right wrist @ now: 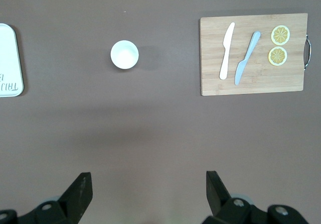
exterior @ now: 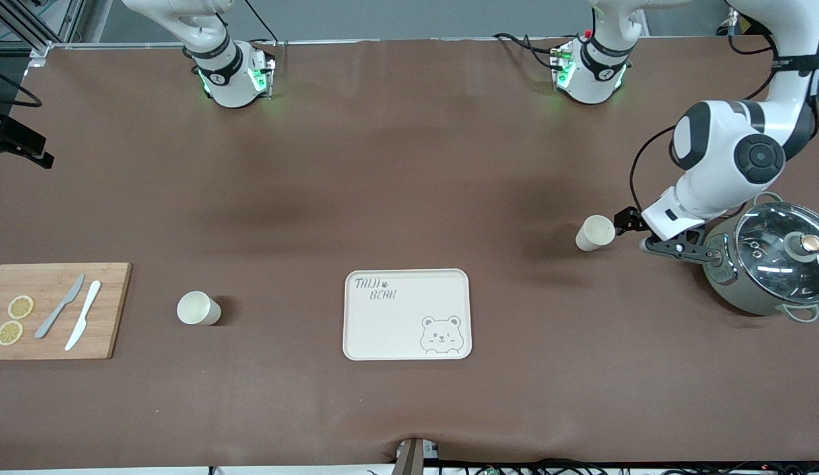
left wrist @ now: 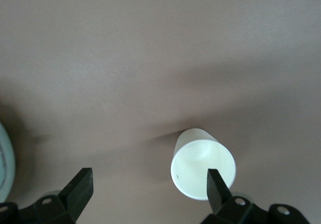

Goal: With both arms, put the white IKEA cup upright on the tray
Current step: 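Lower the left gripper around the cup rim and close it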

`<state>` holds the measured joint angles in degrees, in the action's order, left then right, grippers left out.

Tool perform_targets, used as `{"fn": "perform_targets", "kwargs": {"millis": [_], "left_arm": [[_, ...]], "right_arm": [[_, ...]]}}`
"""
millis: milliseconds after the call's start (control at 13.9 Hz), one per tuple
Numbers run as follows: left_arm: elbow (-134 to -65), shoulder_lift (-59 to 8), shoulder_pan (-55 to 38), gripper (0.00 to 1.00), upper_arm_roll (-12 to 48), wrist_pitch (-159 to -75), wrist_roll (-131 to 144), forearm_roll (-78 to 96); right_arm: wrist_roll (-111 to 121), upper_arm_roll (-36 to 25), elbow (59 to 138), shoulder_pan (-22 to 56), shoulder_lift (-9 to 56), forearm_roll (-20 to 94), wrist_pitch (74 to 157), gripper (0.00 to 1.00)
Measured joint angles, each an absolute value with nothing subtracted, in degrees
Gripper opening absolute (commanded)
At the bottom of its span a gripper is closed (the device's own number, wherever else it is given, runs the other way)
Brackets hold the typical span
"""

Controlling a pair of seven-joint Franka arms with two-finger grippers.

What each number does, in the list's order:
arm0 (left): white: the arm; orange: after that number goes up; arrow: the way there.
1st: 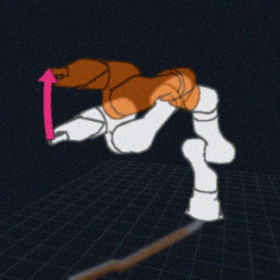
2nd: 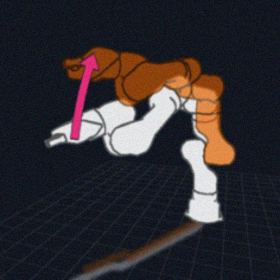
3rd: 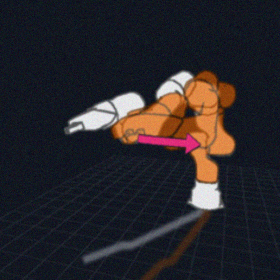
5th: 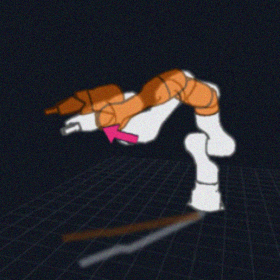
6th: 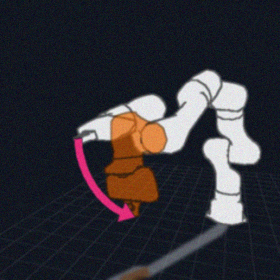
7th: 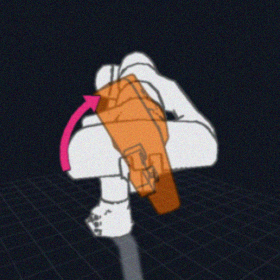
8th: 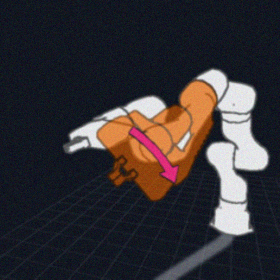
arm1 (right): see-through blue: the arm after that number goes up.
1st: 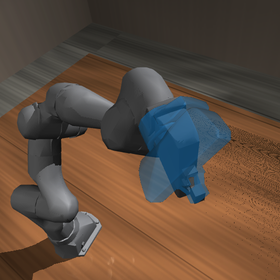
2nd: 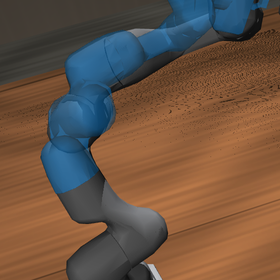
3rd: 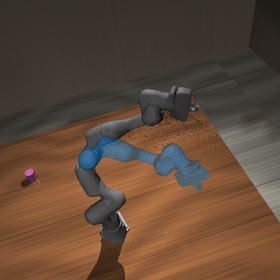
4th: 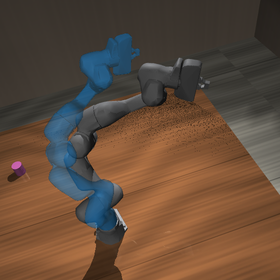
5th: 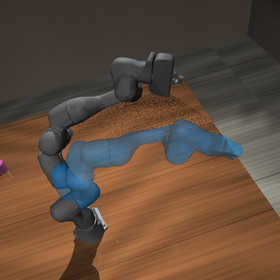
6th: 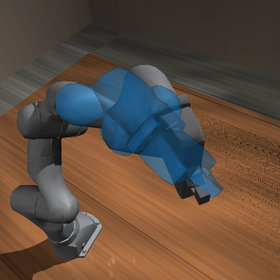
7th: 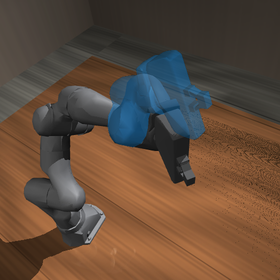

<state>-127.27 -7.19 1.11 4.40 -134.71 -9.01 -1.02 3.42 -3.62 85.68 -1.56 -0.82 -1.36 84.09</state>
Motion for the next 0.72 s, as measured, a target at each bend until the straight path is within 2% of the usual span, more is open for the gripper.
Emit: {"fn": "perform_targets", "kwargs": {"millis": [287,717], "left_arm": [[-134.2,-7.3,1.4,1.0,4.4,-145.3,-9.0,-1.0],[-139.6,-7.3,1.4,1.0,4.5,-153.1,-8.3,-1.0]], "right_arm": [[3.4,-3.5,85.7,-1.5,-0.5,-1.4,84.1,1.0],[3.4,-3.5,85.7,-1.5,-0.3,-1.4,84.1,1.0]]}}
